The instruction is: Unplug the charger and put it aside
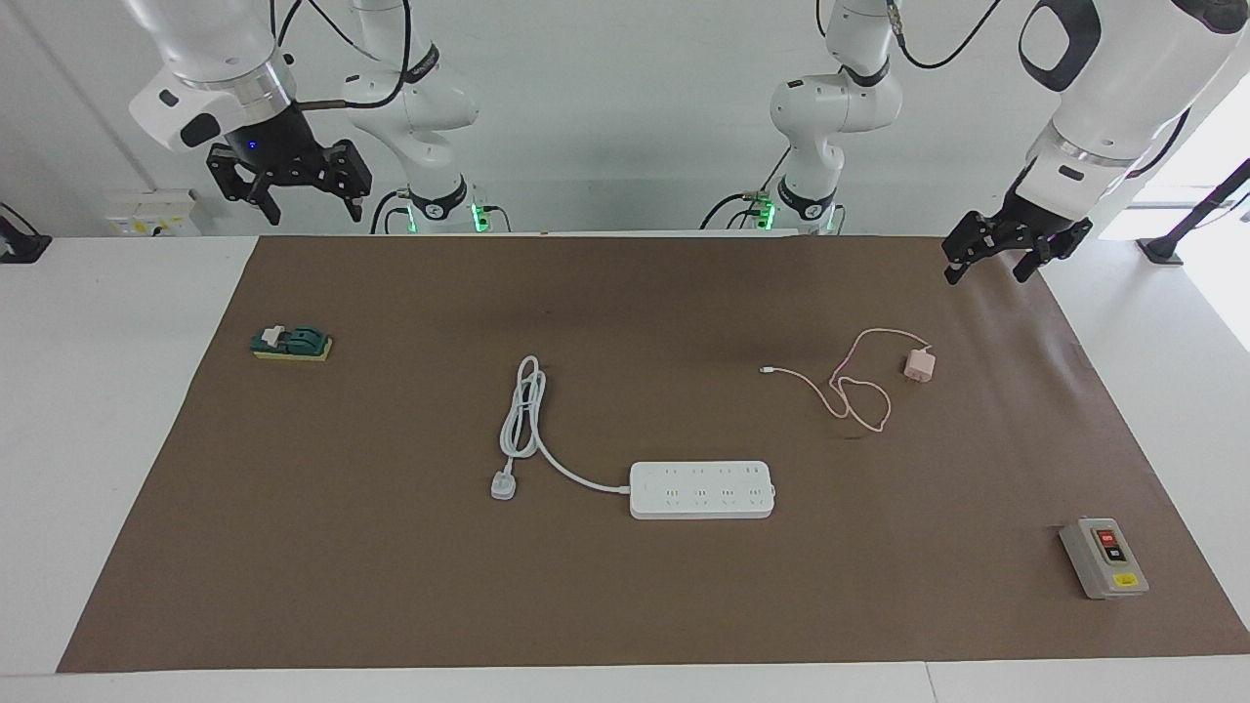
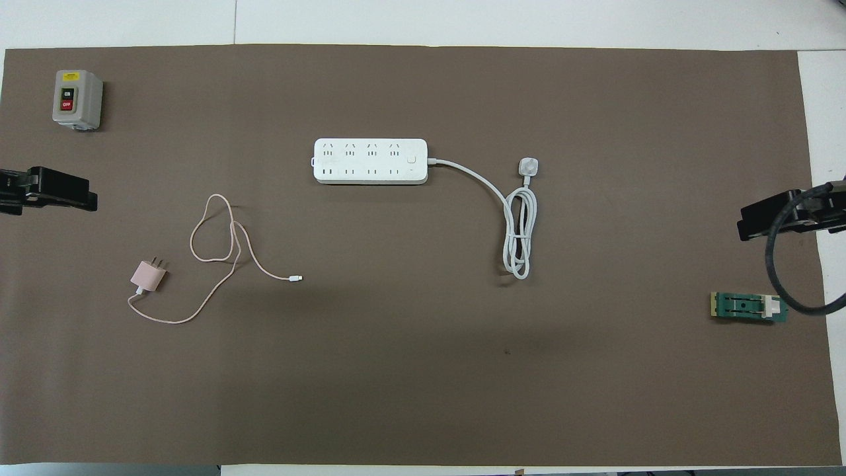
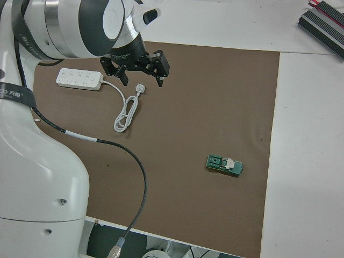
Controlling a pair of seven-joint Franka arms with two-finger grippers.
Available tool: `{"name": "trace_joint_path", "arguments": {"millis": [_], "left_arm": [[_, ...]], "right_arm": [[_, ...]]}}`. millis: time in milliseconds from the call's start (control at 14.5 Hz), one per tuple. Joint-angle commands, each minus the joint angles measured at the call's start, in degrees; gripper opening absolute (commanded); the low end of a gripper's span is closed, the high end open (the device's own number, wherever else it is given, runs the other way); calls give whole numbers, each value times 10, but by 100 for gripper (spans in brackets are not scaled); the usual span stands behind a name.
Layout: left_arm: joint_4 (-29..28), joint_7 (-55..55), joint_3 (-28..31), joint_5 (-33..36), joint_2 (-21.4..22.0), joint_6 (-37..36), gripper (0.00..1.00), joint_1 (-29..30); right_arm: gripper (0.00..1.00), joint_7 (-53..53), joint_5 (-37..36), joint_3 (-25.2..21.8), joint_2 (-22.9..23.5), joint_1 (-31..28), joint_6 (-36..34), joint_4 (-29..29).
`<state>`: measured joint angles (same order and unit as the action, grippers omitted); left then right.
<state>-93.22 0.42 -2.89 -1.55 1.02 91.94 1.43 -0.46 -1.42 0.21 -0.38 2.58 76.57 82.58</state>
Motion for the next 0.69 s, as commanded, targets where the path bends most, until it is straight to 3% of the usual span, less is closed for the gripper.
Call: {"name": "trace_joint_path", "arguments": {"millis": [0,619], "left_arm": [[17,8,6,8,-8,-31,100,-6],[16,8,5,9,-8,-36,100,-7]], "right_arm": [[100,7,-3,8,-8,-11,10,12],[100,6,-3,8,-8,-11,9,11]]}}
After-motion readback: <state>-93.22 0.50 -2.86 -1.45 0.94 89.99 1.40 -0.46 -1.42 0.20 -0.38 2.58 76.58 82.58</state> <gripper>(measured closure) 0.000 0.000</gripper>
